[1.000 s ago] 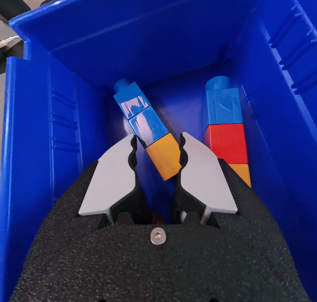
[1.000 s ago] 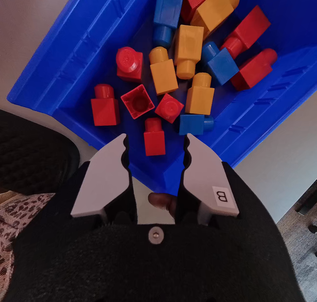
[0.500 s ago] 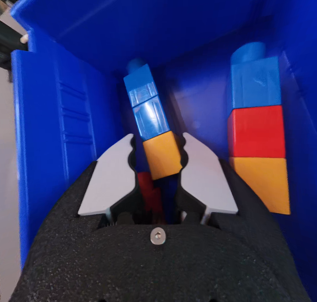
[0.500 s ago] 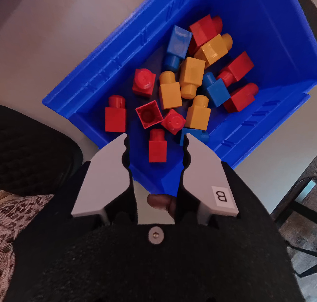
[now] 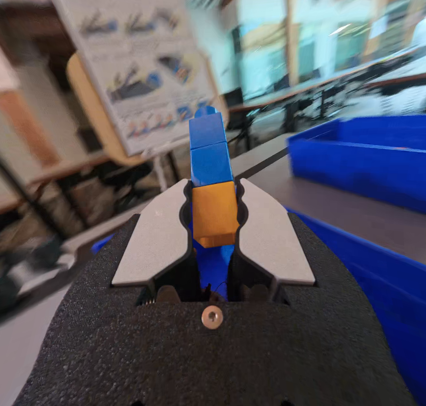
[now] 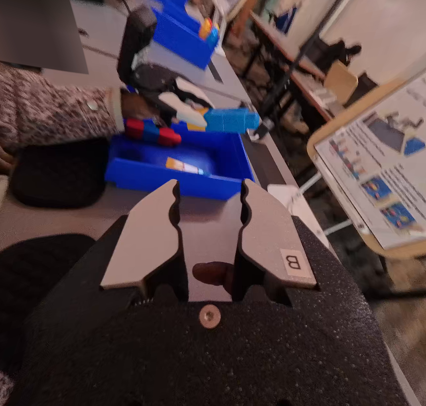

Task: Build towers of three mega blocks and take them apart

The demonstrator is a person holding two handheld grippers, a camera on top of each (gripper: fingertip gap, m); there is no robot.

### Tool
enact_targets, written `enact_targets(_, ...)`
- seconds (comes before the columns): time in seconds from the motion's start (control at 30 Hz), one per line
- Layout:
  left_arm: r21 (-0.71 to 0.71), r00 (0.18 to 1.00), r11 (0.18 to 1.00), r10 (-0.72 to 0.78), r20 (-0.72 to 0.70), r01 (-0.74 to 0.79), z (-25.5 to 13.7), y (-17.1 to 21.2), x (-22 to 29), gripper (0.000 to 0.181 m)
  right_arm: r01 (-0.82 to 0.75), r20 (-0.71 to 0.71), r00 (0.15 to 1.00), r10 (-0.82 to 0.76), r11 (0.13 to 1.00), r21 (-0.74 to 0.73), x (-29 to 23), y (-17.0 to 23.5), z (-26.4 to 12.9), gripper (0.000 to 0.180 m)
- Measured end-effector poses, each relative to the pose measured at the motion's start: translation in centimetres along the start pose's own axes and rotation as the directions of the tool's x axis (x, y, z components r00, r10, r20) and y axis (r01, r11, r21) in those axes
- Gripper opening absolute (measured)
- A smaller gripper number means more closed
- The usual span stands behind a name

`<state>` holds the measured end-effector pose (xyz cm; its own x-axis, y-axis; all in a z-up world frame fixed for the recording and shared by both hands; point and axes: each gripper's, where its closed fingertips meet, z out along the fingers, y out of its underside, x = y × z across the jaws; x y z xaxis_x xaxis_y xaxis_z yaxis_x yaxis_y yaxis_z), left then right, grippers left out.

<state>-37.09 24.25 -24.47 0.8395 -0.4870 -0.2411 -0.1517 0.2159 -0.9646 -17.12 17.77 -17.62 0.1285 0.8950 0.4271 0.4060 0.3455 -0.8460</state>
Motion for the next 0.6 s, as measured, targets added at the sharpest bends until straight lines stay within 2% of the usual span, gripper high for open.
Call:
enact_targets(0.07, 0.138, 0.984, 0.990, 0.034, -0.174, -0.010, -0.6, -2.2, 3.1, 0.036, -0.020, 0.062, 0.998, 0.013, 0.994, 0.109, -0.6, -1.8, 1.2, 0.056)
enact_targets(0.13, 0.205, 0.954, 0.979, 0.059, -0.293, 0.002, -1.1, -3.3, 5.4, 0.036, -0.047, 0.120, 0.992, 0.031, 0.990, 0.134, -1.3, -2.2, 2.6, 0.064)
enact_targets(0.23, 0.223, 0.899, 0.974, 0.080, -0.431, 0.021, -1.8, -3.6, 7.8, 0.036, -0.019, 0.169, 0.986, 0.006, 0.997, 0.076, -2.3, -1.2, 5.1, 0.072)
enact_targets(0.4, 0.191, 0.786, 0.981, 0.089, -0.612, 0.037, -2.7, -3.0, 11.2, 0.036, -0.011, 0.225, 0.974, 0.008, 1.000, 0.015, -3.6, 0.1, 8.5, 0.073)
enact_targets(0.43, 0.190, 0.769, 0.981, 0.094, -0.632, 0.036, -2.8, -3.0, 11.7, 0.036, -0.013, 0.250, 0.968, 0.011, 1.000, 0.007, -4.1, 0.3, 9.0, 0.070)
enact_targets(0.5, 0.181, 0.746, 0.983, 0.091, -0.659, 0.040, -2.9, -2.9, 12.4, 0.036, 0.013, 0.308, 0.951, -0.012, 1.000, -0.003, -5.3, 0.7, 9.6, 0.040)
enact_targets(0.6, 0.156, 0.753, 0.987, 0.067, -0.655, 0.048, -2.6, -2.5, 12.3, 0.036, 0.021, 0.331, 0.944, -0.012, 0.999, -0.026, -5.9, 1.0, 9.7, 0.036)
